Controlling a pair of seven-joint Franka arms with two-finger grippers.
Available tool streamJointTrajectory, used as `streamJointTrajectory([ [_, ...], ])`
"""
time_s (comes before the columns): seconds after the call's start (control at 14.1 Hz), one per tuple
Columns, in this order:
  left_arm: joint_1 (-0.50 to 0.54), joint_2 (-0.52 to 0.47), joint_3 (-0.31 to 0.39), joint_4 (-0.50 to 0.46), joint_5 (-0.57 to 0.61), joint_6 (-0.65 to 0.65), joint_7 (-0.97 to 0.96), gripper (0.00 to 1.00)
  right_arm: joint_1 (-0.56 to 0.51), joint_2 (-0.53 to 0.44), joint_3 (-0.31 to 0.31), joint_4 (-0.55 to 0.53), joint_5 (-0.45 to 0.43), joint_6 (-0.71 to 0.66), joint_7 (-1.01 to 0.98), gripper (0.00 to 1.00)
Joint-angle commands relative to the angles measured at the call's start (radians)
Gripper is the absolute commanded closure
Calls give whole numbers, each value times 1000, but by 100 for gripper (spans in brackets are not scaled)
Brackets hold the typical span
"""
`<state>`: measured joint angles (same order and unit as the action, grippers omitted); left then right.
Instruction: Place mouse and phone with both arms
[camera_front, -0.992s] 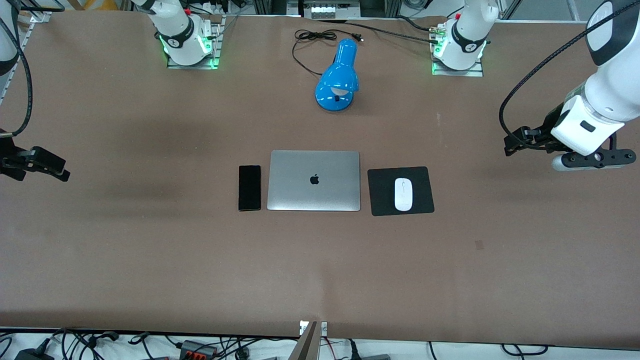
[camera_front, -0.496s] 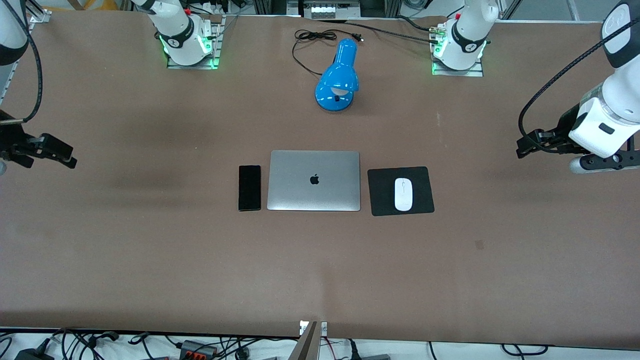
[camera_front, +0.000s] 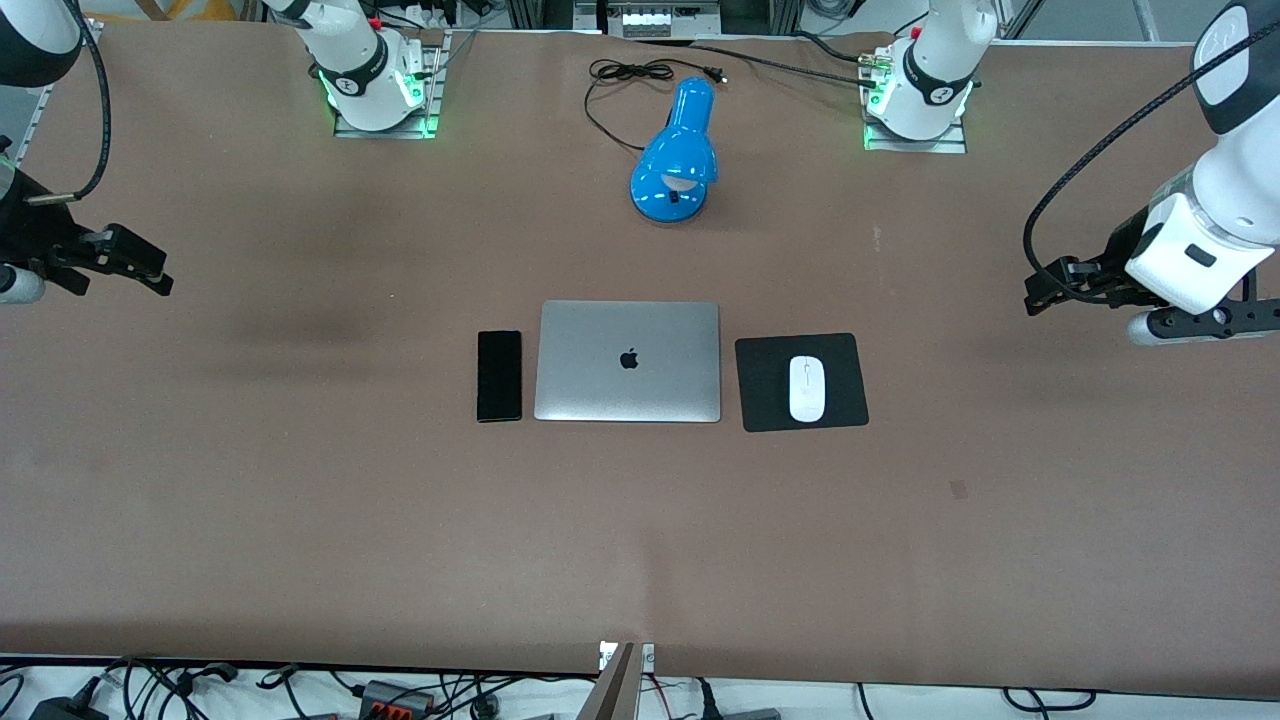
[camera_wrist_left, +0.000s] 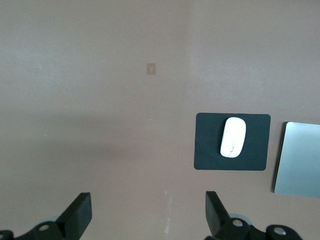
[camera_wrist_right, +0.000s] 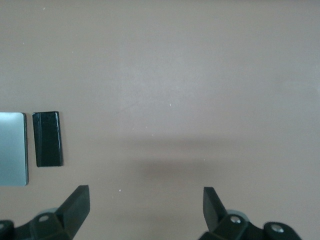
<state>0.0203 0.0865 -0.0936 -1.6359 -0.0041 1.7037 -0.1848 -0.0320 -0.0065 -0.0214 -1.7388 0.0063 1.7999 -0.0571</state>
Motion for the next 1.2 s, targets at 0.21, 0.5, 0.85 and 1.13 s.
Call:
streamJointTrajectory([
  [0.21,4,-5,-2,11,-17,-13,24,0,-6,-32,9,-2,-5,-42,-24,0],
  [0.5,4,-5,-2,11,-16,-13,24,0,-6,-43,9,-2,-6,-71,-27,0],
  [0.85,4,-7,-2,11,-17,-13,25,0,-6,-43,11,-2,-8,-71,-29,0],
  [1.13,3,-5,-2,11,-16,-13,24,0,-6,-43,11,-2,-8,-71,-29,0],
])
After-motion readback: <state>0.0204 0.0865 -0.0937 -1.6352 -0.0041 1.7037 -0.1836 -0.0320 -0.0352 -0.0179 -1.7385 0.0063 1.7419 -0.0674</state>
